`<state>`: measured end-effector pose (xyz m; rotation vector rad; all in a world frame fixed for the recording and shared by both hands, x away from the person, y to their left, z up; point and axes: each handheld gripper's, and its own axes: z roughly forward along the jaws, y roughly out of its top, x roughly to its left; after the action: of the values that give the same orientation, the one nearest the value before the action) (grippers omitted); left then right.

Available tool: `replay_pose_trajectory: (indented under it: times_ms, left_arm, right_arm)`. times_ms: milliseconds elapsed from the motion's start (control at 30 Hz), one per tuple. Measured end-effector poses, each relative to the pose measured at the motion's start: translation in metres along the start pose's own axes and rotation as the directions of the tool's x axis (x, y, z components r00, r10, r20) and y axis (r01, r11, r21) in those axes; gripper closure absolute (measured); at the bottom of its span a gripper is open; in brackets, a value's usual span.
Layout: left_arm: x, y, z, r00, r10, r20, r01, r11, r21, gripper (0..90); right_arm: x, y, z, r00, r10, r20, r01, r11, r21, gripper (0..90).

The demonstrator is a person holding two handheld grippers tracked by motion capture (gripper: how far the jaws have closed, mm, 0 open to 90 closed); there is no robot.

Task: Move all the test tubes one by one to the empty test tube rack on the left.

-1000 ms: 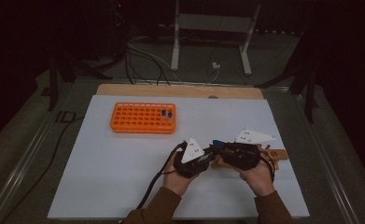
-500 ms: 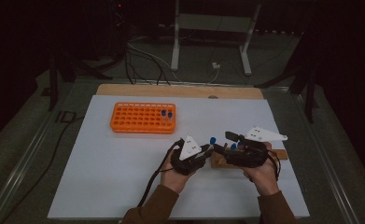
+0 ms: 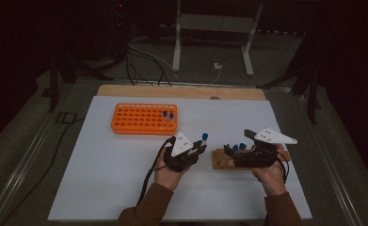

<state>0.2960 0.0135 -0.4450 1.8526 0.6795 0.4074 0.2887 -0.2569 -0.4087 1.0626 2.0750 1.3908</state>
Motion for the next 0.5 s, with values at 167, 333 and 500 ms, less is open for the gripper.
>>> replay_pose_trajectory:
  times_ms: [167, 333, 500]
  left_arm:
    - [0.011, 0.000, -0.007, 0.9997, 0.003, -0.024, -0.004, 1.0000, -0.002, 77.3]
    - [0.025, 0.000, -0.016, 0.9983, -0.003, -0.058, 0.003, 1.0000, -0.008, 77.3]
    - [0.040, 0.001, -0.026, 0.9957, -0.014, -0.091, 0.012, 0.9996, -0.024, 77.3]
  right_arm:
    - [-0.003, -0.003, -0.002, 0.9999, 0.000, 0.015, 0.000, 1.0000, -0.001, 0.2]
    - [-0.006, -0.005, -0.006, 0.9997, 0.005, 0.023, -0.005, 1.0000, -0.008, 0.2]
    - [-0.009, -0.005, -0.009, 0.9995, 0.009, 0.029, -0.009, 0.9999, -0.009, 0.2]
